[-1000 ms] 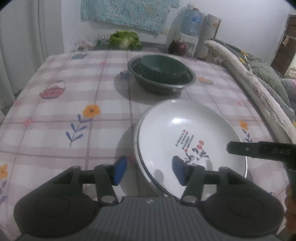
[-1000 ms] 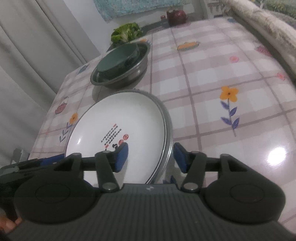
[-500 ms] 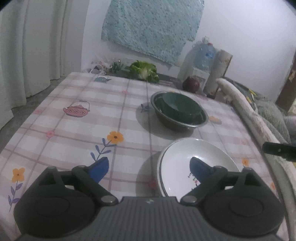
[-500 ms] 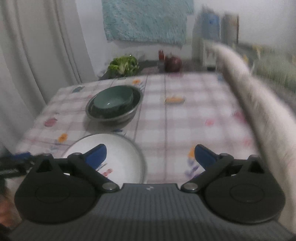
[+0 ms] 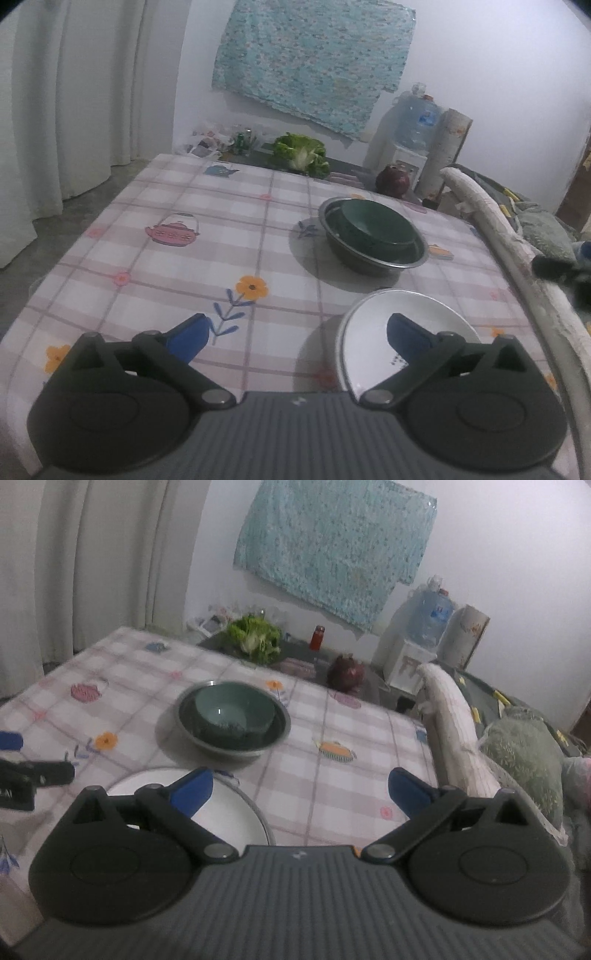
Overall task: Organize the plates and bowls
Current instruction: 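Open both tools and lift them off the plate in the basin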
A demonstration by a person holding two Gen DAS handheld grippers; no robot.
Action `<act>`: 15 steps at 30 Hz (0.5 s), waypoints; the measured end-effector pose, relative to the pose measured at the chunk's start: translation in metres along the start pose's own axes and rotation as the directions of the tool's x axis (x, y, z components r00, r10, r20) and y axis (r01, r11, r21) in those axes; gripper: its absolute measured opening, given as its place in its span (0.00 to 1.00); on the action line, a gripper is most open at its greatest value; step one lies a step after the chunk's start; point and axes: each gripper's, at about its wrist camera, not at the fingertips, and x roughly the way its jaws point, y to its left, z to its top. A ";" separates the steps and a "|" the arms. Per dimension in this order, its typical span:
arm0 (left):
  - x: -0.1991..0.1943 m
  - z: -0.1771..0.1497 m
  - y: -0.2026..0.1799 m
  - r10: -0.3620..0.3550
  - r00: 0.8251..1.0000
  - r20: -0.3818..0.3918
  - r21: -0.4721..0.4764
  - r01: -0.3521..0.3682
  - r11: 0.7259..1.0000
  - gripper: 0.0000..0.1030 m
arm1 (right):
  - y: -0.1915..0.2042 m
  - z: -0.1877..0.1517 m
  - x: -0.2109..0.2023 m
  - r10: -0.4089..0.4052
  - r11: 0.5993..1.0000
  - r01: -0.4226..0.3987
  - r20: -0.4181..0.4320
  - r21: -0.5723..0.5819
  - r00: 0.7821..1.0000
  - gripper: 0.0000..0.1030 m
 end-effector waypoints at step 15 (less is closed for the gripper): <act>0.010 0.017 0.031 -0.013 1.000 -0.020 -0.029 0.013 0.999 1.00 | -0.004 0.006 -0.007 0.106 0.980 -0.129 0.152 0.152 0.983 0.99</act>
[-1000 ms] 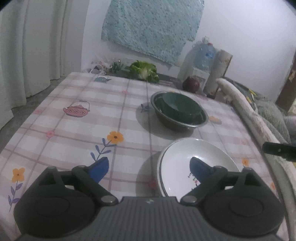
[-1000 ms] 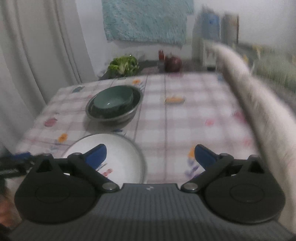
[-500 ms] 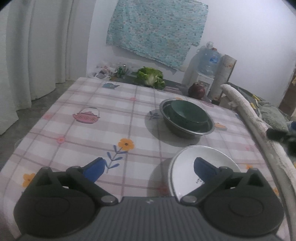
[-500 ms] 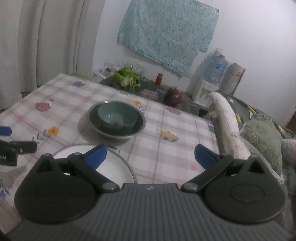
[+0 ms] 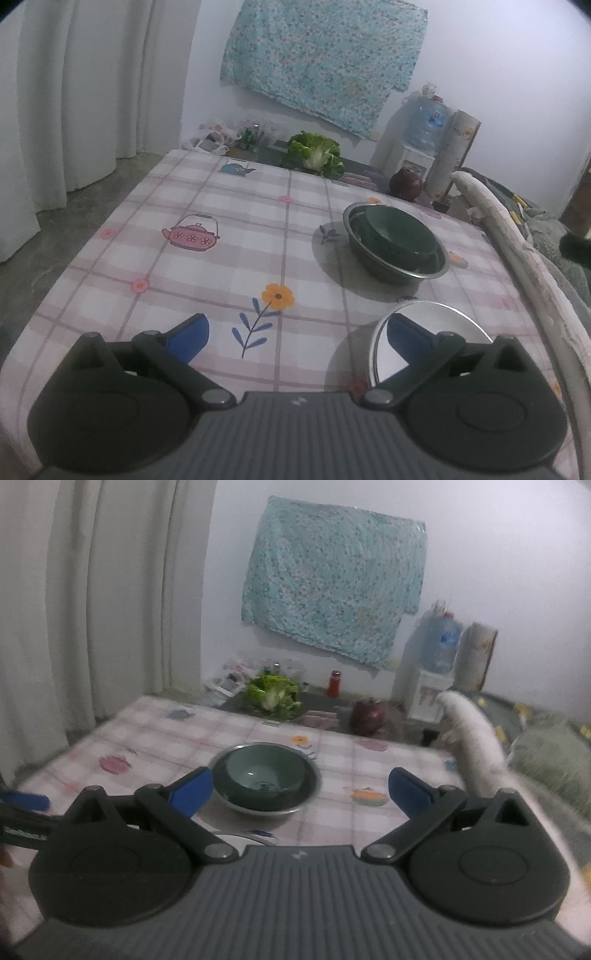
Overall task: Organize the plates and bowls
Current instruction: 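Open both tools and lift them off the plate in the basin, then grasp the steel bowl rim holding the green bowl with both tools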
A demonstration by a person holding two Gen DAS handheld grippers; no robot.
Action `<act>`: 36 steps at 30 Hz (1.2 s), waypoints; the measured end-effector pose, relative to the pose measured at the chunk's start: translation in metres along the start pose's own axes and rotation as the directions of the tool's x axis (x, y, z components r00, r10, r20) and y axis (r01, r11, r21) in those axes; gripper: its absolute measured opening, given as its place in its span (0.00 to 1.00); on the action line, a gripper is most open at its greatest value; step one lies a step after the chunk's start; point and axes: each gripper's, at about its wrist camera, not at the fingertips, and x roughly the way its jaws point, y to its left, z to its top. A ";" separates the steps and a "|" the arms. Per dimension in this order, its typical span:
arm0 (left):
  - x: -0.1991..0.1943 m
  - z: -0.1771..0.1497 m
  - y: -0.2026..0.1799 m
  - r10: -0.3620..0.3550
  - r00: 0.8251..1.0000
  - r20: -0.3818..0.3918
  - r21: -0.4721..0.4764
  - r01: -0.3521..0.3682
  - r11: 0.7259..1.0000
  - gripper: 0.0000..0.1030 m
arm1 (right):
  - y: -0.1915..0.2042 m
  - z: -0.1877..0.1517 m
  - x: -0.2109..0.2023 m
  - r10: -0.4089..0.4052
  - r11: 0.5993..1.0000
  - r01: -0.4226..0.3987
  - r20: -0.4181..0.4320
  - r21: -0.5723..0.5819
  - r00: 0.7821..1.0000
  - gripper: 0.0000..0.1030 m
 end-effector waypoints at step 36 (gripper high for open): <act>0.166 0.075 -0.051 -0.065 0.992 -0.108 0.102 0.076 0.992 0.43 | -0.090 -0.037 0.233 0.263 0.892 -0.108 -0.309 0.439 0.914 0.46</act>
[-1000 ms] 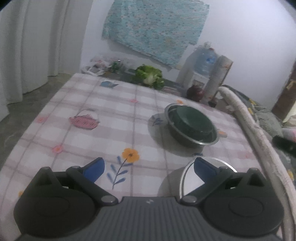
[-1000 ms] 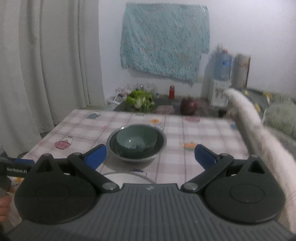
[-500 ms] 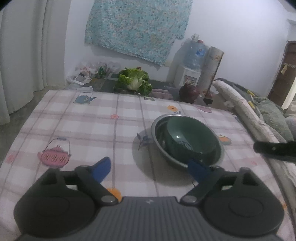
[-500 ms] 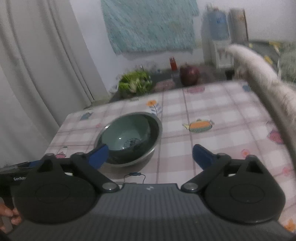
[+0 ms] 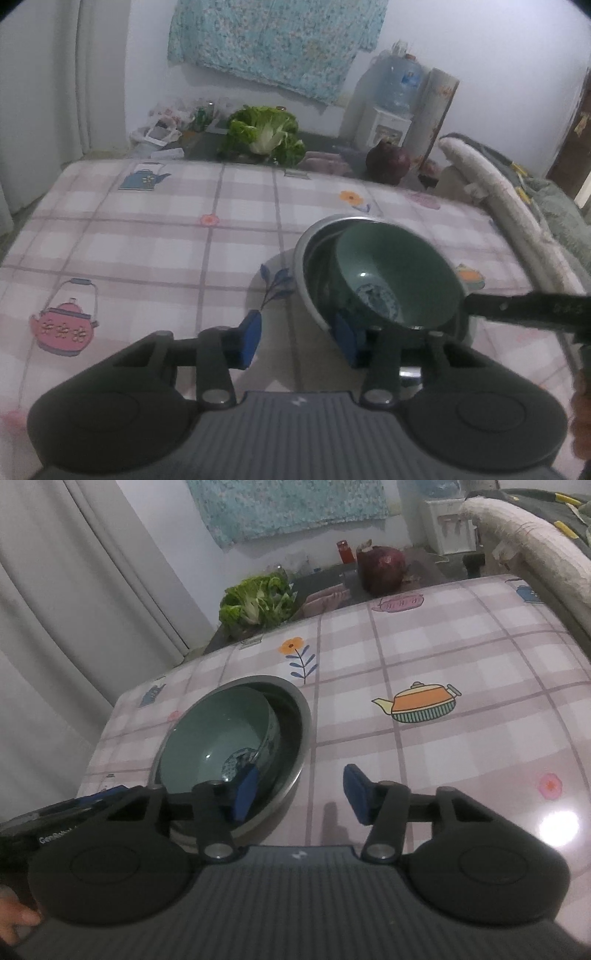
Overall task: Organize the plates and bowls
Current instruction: 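Grasp the steel bowl rim holding the green bowl with both tools, then lift and carry the nested bowls with both tools over the basin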
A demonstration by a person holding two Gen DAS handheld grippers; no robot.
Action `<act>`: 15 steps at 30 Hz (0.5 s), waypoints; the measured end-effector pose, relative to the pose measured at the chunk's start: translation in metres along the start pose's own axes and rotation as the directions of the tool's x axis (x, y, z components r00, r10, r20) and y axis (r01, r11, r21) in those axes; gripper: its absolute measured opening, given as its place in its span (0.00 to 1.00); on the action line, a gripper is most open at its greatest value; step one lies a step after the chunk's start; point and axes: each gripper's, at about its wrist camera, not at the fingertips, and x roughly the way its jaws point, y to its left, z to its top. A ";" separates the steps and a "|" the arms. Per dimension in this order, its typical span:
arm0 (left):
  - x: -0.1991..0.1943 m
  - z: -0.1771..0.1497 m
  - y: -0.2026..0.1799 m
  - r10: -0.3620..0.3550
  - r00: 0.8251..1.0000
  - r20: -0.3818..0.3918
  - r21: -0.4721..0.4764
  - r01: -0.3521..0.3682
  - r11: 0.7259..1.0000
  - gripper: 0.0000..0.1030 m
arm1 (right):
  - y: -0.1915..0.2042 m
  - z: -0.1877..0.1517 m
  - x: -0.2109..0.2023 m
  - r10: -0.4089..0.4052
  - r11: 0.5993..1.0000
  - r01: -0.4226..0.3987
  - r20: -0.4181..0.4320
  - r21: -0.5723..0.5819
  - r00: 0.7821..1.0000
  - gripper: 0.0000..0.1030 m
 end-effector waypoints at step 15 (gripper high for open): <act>0.028 0.012 -0.002 -0.044 0.997 -0.065 -0.043 0.041 0.998 0.19 | -0.002 0.011 0.036 0.034 0.999 -0.034 -0.054 0.012 0.998 0.16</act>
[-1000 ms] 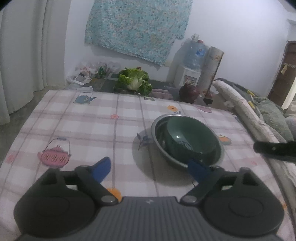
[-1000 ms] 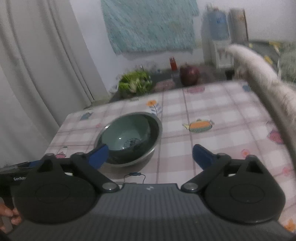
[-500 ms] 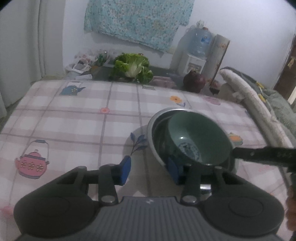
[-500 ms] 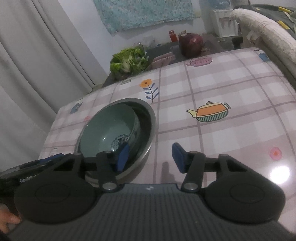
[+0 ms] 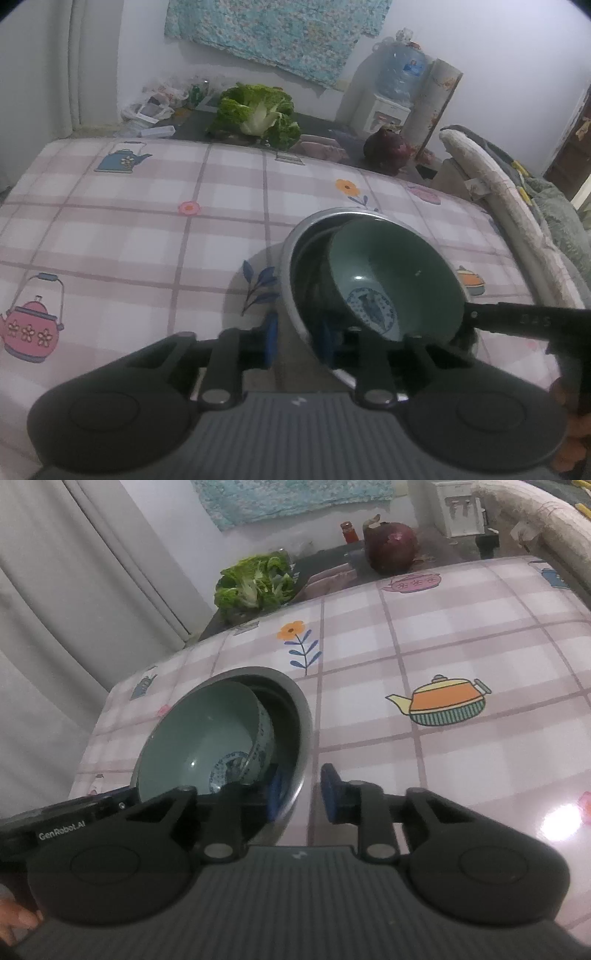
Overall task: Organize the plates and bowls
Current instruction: 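Lift and carry the nested bowls with both tools over the basin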
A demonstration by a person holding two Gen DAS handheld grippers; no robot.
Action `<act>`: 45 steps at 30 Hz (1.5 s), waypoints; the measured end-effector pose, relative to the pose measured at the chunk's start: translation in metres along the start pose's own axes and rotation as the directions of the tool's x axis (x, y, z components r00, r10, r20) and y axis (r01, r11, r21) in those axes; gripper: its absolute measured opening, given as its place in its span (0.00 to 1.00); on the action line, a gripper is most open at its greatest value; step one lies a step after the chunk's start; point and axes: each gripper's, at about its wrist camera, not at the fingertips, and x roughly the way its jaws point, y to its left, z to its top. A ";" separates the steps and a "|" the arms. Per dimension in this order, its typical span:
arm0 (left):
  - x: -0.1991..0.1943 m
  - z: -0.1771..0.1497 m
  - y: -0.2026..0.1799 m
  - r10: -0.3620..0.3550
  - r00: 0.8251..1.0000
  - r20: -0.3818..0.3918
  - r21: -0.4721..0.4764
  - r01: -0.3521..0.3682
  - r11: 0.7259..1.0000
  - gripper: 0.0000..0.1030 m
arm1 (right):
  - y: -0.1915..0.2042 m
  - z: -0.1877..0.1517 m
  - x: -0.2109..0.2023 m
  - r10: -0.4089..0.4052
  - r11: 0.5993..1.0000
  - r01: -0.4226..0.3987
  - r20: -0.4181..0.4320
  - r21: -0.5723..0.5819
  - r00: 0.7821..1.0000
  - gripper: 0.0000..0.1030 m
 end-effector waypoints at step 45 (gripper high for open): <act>-0.003 -0.009 -0.012 0.064 0.996 -0.066 0.057 -0.061 0.997 0.16 | -0.002 -0.017 -0.007 0.036 0.997 -0.034 -0.028 0.072 0.999 0.11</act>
